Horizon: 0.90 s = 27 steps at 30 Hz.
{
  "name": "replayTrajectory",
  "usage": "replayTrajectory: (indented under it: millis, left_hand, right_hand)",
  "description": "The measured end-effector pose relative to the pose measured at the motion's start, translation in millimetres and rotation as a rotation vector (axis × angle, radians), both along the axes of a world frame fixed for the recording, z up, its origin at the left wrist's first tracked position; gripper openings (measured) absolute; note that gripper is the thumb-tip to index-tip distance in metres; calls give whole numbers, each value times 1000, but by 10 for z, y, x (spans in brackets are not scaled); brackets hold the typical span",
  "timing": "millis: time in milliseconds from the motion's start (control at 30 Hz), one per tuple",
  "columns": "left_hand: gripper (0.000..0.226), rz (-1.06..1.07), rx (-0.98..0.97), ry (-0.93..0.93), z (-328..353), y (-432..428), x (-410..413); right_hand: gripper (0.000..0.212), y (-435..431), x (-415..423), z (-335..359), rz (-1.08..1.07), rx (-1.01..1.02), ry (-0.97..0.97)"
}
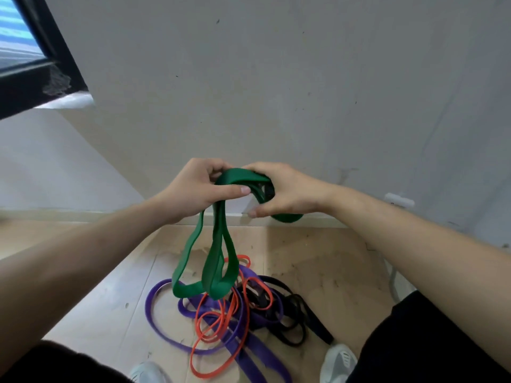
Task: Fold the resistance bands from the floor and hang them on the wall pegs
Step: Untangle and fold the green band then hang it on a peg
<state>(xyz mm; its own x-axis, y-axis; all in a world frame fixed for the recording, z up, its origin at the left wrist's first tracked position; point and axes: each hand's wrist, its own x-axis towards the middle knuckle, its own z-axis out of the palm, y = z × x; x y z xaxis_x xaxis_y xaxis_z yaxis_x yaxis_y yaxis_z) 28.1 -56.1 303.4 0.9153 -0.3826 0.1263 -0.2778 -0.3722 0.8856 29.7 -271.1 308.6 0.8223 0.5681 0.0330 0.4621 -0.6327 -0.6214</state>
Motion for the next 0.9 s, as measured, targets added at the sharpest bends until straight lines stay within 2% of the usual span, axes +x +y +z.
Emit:
replayTrajectory:
  millis: [67, 133, 267, 433, 533, 633, 767, 900]
  left_hand:
    - [28, -14, -26, 7, 21, 32, -13]
    - [33, -16, -27, 0, 18, 84, -16]
    - [43, -70, 188, -105, -27, 169, -12]
    - [49, -167, 382, -183, 24, 189, 41]
    - [37, -142, 314, -147, 7, 149, 36]
    - [22, -132, 142, -43, -54, 49, -18]
    - [37, -114, -25, 44, -73, -30, -86]
    - [37, -122, -47, 135, -113, -116, -158]
  right_hand:
    - [48, 28, -3, 27, -41, 41, -16]
    - [38, 7, -5, 102, -53, 85, 9]
    - [29, -32, -69, 256, -35, 125, -8]
    - [27, -92, -110, 354, -24, 45, -44]
    - [26, -88, -147, 381, -44, 182, -16]
    - [27, -61, -166, 373, -67, 307, -45]
    - [25, -45, -179, 400, -97, 489, -57]
    - [19, -73, -149, 488, -126, 744, -37]
